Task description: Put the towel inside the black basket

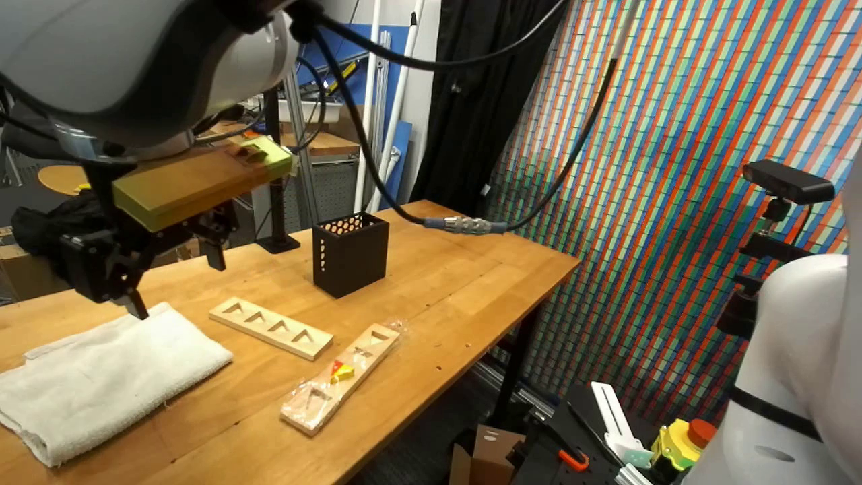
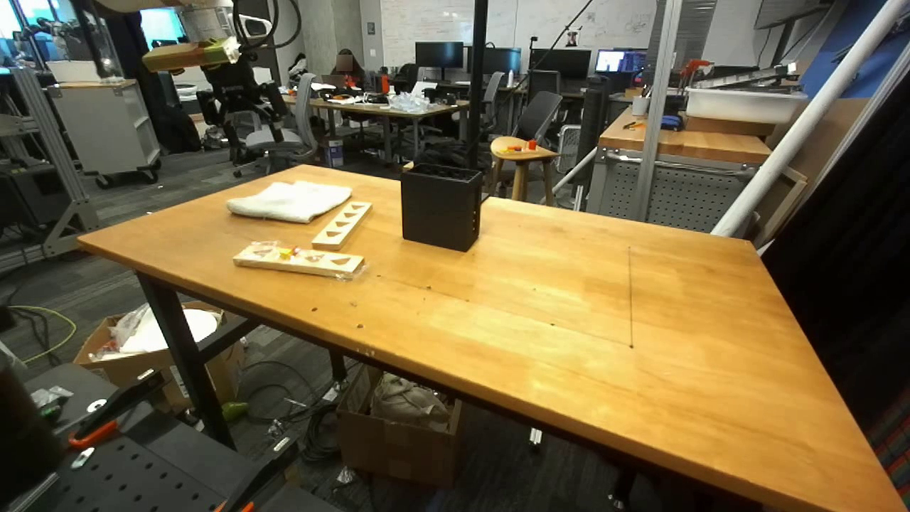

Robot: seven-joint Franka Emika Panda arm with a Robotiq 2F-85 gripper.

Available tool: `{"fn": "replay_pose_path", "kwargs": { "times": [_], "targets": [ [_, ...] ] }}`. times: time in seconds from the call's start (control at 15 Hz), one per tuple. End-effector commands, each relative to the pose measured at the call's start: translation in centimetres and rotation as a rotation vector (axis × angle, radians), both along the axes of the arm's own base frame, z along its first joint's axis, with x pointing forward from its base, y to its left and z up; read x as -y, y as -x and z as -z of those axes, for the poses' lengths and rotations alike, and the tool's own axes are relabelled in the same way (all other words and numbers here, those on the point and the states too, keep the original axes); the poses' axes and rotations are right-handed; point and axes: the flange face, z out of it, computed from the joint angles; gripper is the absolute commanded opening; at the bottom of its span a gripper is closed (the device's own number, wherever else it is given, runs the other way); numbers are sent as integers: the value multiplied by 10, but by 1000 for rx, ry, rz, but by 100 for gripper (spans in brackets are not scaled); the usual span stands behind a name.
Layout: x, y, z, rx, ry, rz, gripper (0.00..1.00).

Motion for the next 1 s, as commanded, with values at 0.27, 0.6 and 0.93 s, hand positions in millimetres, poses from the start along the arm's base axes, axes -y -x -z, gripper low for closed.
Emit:
{"fn": "replay_pose_path", "kwargs": {
  "times": [0.27,0.6,0.93],
  "targets": [
    [-43,-89,23,71,-7,-63,100],
    [-53,-136,65,53,-38,-103,100],
    [-61,-156,117,-8,-97,-115,100]
  ]
}}
